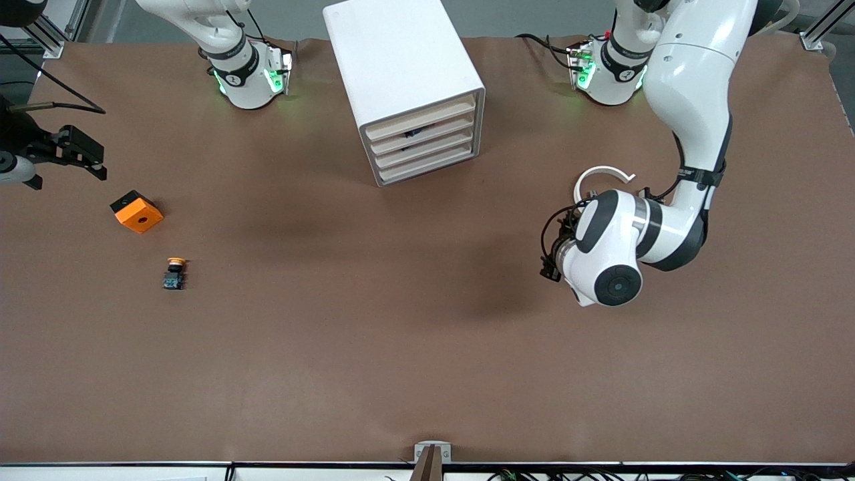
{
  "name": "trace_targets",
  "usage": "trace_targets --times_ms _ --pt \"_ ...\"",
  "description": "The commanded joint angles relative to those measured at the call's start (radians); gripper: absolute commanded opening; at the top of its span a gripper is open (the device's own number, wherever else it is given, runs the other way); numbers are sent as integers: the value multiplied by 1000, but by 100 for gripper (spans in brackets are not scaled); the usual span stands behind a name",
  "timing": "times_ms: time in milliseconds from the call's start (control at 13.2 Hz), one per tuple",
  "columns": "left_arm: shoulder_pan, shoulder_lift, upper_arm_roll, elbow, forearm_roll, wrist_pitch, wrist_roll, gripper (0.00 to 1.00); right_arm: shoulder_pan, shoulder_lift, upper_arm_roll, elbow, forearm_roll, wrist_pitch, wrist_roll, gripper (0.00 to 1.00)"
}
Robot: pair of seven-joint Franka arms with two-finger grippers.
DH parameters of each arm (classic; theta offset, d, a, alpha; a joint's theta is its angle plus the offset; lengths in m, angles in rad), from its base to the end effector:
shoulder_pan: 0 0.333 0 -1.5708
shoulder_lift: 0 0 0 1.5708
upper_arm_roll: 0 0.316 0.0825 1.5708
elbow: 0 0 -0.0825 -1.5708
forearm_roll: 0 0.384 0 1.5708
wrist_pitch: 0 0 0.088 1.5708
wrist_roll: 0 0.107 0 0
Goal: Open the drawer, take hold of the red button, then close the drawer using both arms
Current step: 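Move the left gripper toward the handle of the white cabinet drawer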
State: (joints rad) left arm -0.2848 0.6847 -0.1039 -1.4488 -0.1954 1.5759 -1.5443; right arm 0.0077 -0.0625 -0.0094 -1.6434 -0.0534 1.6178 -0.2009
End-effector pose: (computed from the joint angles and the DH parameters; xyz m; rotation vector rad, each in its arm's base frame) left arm 0.5997 -0.2569 0.2581 -2.2470 -1.5657 0.7466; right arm 0.5393 -0.0066 0.6286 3.0694 0.3091 0.0484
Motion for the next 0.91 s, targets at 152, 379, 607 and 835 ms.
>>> trace_targets --times_ms 152,379,607,835 --pt "-94 7 4 22 -65 -132 -101 100 18 21 -6 37 14 -6 3 100" --pt "-114 18 4 22 -194 -155 -245 100 24 23 -6 37 15 -4 3 100" --pt "-111 18 4 25 -275 -171 -379 100 34 23 -6 37 15 4 3 100" --pt "-106 22 7 25 -321 -171 -416 100 41 26 -6 39 15 10 3 100"
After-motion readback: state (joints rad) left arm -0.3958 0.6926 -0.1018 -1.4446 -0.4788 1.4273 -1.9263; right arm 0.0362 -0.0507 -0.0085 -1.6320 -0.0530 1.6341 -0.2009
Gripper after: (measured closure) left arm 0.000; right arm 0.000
